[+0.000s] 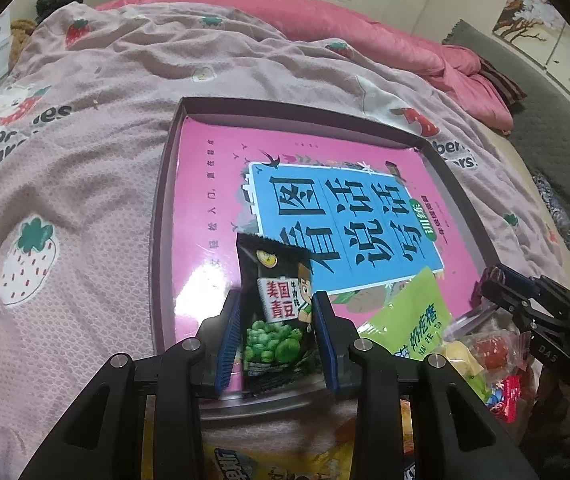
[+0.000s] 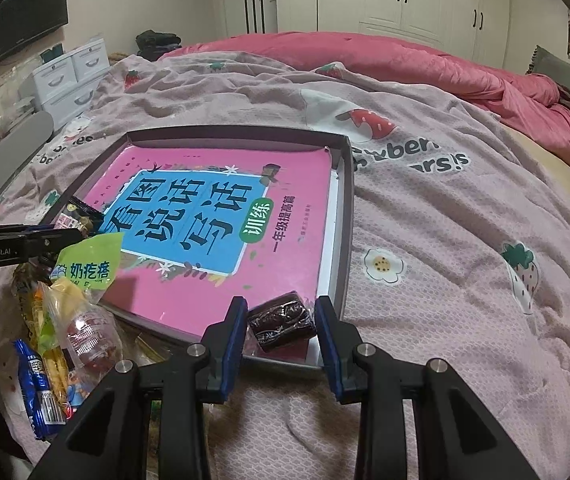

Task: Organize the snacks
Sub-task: 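Lift the pea packet with the left tool while the right tool carries the chocolate over the tray, then lower and release the pea packet into the tray while the right tool releases the chocolate there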

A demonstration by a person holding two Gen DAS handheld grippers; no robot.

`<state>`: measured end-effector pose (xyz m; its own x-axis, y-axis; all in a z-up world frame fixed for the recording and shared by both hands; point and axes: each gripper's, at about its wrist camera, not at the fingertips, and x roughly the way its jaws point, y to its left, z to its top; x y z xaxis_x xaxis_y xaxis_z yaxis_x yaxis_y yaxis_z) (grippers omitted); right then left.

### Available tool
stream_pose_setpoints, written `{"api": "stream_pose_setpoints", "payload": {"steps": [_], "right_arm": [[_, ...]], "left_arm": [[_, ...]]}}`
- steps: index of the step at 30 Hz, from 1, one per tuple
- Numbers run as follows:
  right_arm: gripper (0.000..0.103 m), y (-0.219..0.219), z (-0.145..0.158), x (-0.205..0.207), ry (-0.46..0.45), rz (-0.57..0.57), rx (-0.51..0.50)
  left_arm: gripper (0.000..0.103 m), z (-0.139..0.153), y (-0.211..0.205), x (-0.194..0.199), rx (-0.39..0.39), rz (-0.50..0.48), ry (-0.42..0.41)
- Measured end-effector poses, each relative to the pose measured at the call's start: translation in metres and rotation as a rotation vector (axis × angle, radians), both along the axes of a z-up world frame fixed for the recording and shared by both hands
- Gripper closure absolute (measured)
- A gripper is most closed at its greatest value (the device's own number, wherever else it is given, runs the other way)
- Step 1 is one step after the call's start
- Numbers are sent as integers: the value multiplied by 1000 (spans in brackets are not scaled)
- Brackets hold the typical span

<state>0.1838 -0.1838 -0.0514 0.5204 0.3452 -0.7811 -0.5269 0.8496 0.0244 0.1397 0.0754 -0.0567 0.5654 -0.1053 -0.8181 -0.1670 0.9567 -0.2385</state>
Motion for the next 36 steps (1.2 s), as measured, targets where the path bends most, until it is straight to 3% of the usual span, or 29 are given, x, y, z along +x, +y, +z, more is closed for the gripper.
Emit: {"api": "stream_pose_setpoints", "payload": {"steps": [21, 24, 36], "right_arm": [[65, -9, 10, -3, -24, -16, 35], [61, -11, 14, -4, -33, -20, 47], [54, -17, 36, -16, -91, 1, 141]], "left_arm": [[54, 33, 8, -17, 2, 22, -63], [43, 41, 9, -21, -2, 22, -80], [41, 65, 9, -36, -2, 20, -131]]}}
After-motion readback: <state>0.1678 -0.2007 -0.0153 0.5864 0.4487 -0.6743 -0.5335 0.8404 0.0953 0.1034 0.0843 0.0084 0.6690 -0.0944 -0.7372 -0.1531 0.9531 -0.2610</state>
